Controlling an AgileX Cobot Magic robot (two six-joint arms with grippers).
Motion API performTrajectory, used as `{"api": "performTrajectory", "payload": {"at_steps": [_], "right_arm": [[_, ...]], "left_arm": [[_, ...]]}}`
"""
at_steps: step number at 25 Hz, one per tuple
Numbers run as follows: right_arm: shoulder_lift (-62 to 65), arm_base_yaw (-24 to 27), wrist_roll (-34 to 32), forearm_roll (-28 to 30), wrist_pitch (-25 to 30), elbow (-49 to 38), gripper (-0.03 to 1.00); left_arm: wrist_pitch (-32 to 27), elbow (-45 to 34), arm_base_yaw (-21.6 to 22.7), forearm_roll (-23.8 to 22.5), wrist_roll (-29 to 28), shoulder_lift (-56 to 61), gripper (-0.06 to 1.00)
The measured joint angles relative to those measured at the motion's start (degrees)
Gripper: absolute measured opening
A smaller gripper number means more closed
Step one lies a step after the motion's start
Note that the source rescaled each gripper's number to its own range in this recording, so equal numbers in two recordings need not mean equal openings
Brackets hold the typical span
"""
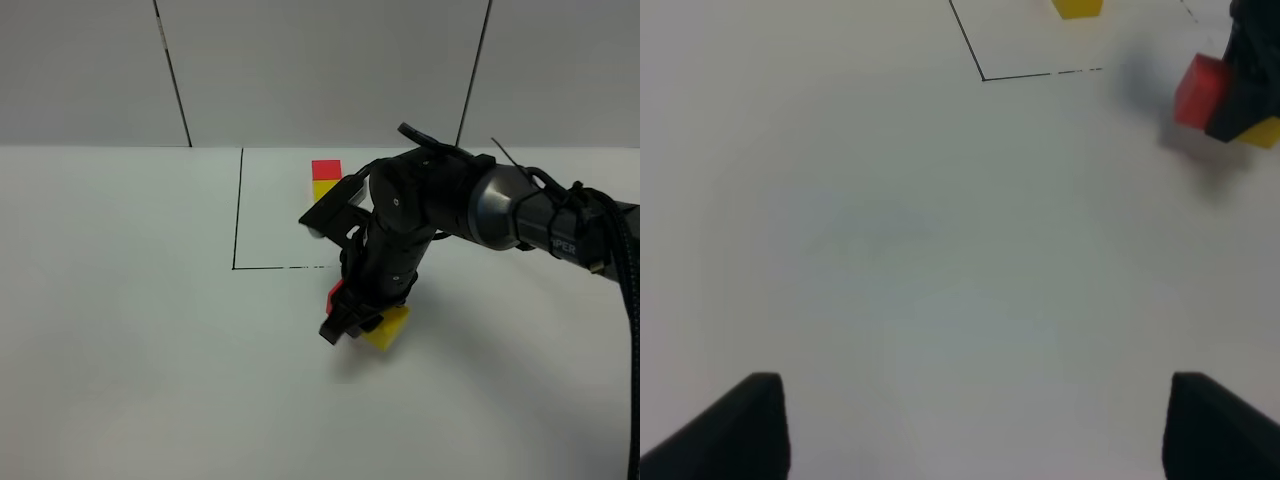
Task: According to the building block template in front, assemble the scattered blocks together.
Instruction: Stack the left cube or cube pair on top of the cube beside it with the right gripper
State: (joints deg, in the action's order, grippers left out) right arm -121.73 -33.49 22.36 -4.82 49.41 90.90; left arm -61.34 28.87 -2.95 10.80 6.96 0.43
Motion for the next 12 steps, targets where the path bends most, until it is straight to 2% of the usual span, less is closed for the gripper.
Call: {"api": "performTrajectory", "payload": {"at_steps": [4, 6, 8, 12], "right_arm": [[0.90, -0.51, -27.25, 0.03, -1.11, 0.00, 0.01], [0.90, -0.68, -37.36, 0.10, -2.14, 0.00, 0.01], [0.90, -1.11, -44.72, 0.24, -3.60, 0.00, 0.01], [0.83, -1.82, -52.16, 0.19, -5.52, 0.00, 0.01]], "left_arm": [[0.00, 0.00, 0.00, 0.00, 0.00, 0.00, 0.68], [0.00, 0.00, 0.00, 0.00, 0.00, 0.00, 0.68], [0.00, 0.00, 0.00, 0.00, 0.00, 0.00, 0.68], [0.00, 0.00, 0.00, 0.00, 0.00, 0.00, 0.68]]}}
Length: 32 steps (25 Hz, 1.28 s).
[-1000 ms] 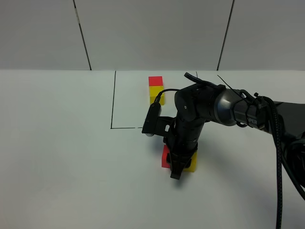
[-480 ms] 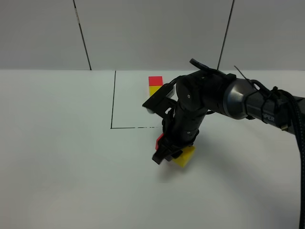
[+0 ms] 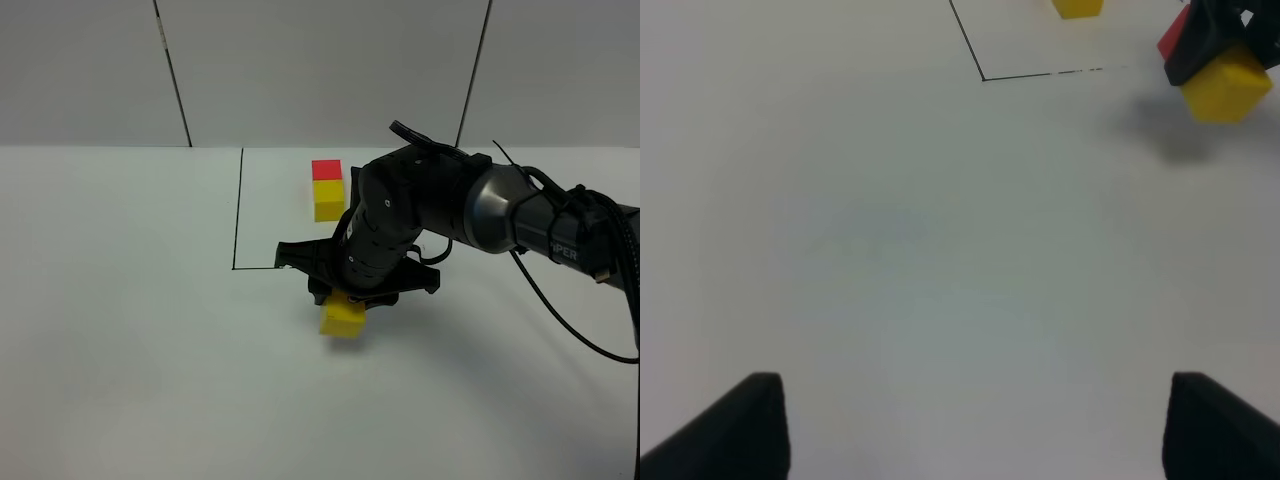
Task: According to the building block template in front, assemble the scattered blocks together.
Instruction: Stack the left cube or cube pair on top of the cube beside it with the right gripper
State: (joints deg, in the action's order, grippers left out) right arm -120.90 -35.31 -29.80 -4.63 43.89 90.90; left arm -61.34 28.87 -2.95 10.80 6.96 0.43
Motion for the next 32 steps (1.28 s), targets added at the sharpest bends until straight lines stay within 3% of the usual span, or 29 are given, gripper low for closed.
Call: {"api": "performTrajectory", "payload": {"at_steps": [14, 22, 32], "right_arm": [[-6.71, -3.27, -7.23, 6.82, 1.12, 1.11, 0.01], [-6.82, -3.68, -5.80, 9.97, 2.11, 1.90, 0.01], [-8.43, -3.68, -2.28, 9.91, 2.43, 1.95, 0.01]], "left_arm": [[0.00, 0.00, 0.00, 0.00, 0.00, 0.00, 0.68], [0.00, 0.00, 0.00, 0.00, 0.00, 0.00, 0.68], [0.00, 0.00, 0.00, 0.00, 0.00, 0.00, 0.68]]}}
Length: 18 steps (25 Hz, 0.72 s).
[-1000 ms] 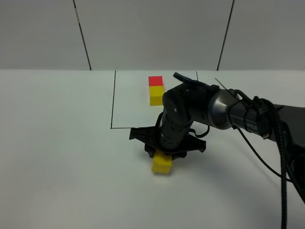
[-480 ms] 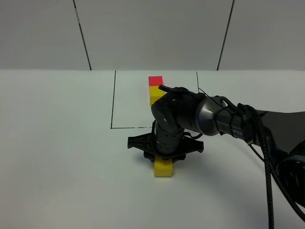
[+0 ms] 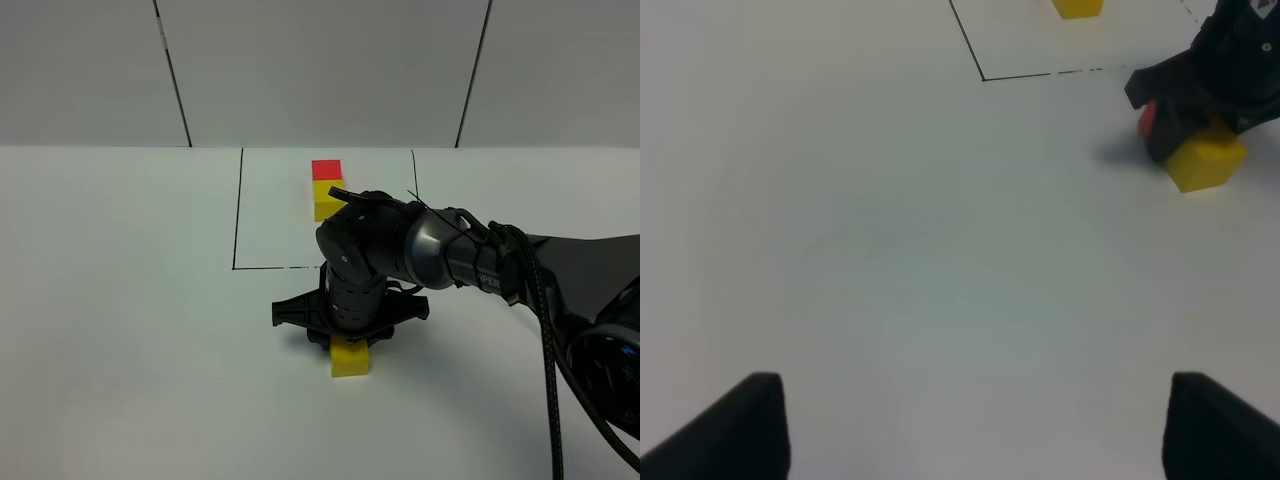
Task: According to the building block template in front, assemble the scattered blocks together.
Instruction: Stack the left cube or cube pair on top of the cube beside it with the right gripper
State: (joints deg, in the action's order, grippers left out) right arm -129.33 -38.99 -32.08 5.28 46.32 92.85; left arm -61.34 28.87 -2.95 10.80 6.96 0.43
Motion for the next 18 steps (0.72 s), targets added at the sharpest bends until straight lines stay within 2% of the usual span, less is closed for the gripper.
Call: {"api": "performTrajectory", "payload": {"at_steps": [18], "right_arm": [[0.00, 0.00, -0.87, -1.23, 0.00, 0.00, 0.01]], "left_arm": [[0.00, 0.00, 0.00, 0.00, 0.00, 0.00, 0.68]]}}
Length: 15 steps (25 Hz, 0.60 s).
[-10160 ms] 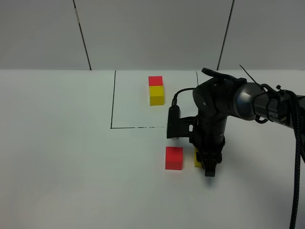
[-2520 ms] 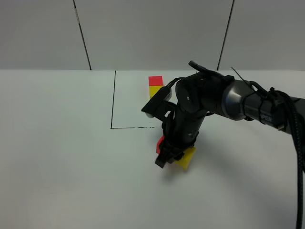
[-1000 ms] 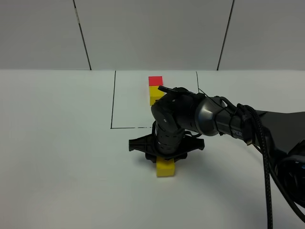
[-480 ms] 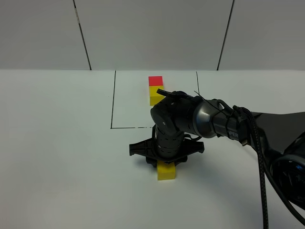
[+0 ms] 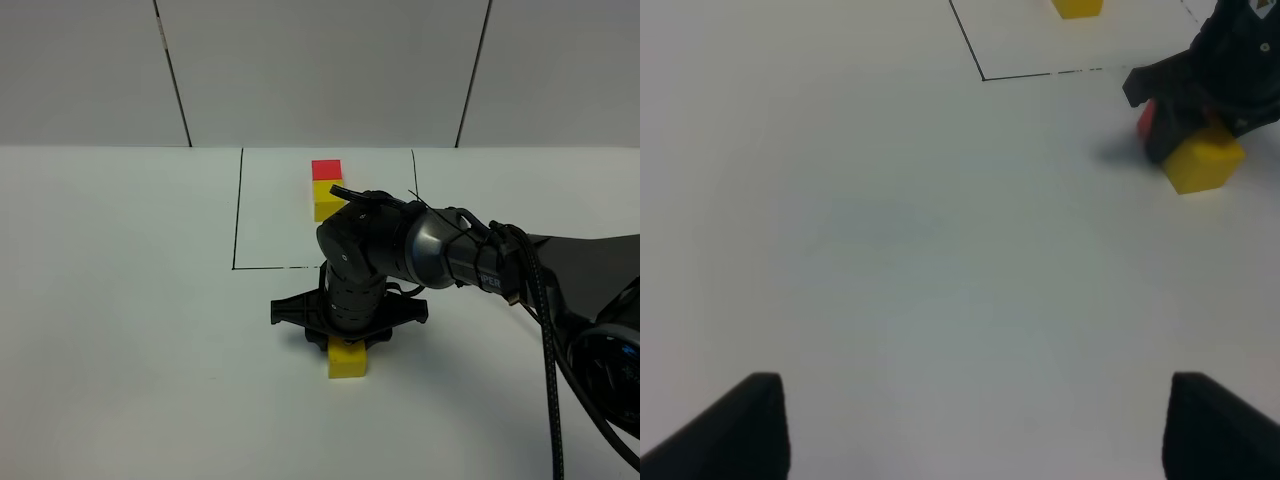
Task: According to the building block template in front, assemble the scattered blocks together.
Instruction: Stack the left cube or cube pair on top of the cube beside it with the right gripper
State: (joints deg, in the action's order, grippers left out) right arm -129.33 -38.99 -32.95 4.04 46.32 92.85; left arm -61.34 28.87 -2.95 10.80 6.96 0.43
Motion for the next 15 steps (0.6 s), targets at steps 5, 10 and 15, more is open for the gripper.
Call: {"api": "performTrajectory", "payload": {"at_steps": [5, 10, 15], "right_arm": [[0.00, 0.05, -0.11, -0.06, -0.05, 0.00, 0.16], [0.00, 0.05, -0.21, -0.20, 0.02, 0.18, 0.84], [0.45, 0.05, -0.21, -0.46, 1.29, 0.18, 1.00]], "left_arm": [[0.00, 0.00, 0.00, 0.00, 0.00, 0.00, 0.68], [0.00, 0.00, 0.00, 0.00, 0.00, 0.00, 0.68], [0.00, 0.00, 0.00, 0.00, 0.00, 0.00, 0.68]]}}
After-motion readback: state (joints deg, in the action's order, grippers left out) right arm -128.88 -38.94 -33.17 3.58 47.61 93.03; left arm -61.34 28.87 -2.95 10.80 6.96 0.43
